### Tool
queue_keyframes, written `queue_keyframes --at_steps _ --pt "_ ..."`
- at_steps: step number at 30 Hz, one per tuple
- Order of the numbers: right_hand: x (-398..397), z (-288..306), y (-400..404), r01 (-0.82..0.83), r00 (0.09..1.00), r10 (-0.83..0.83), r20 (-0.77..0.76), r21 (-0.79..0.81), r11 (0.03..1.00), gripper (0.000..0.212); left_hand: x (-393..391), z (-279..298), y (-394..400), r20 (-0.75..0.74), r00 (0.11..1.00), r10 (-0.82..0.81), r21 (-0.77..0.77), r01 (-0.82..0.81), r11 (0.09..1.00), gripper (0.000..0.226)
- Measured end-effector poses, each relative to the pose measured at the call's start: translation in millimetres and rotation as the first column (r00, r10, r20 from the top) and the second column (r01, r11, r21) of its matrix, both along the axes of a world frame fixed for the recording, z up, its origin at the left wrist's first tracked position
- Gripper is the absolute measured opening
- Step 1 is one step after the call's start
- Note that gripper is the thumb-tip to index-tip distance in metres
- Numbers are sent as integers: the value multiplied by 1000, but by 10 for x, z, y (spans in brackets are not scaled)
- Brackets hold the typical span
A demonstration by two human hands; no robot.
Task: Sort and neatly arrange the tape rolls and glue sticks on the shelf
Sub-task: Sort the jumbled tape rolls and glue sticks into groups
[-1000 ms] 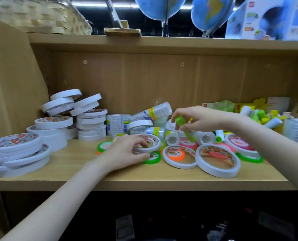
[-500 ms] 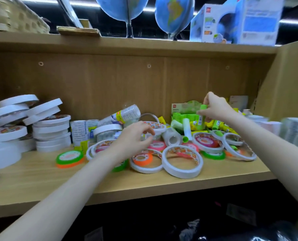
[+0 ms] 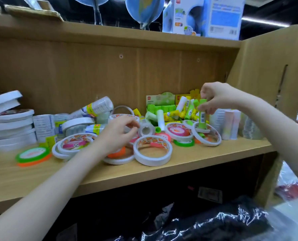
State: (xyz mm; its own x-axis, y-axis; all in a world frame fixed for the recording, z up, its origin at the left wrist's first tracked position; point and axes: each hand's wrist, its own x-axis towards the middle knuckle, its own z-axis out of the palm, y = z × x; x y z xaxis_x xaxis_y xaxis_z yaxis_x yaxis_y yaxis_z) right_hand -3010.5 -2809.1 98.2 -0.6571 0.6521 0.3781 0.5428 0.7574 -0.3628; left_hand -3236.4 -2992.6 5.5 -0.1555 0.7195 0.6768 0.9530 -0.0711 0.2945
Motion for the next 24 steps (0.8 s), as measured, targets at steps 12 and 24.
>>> queue_keyframes --at_steps 12,24 --pt "569 -555 180 246 969 -245 -36 43 968 28 424 -87 147 42 994 -101 -20 102 995 30" --pt "333 -510 -101 174 984 -140 -112 425 888 18 354 -148 -84 45 992 -121 -30 122 992 42"
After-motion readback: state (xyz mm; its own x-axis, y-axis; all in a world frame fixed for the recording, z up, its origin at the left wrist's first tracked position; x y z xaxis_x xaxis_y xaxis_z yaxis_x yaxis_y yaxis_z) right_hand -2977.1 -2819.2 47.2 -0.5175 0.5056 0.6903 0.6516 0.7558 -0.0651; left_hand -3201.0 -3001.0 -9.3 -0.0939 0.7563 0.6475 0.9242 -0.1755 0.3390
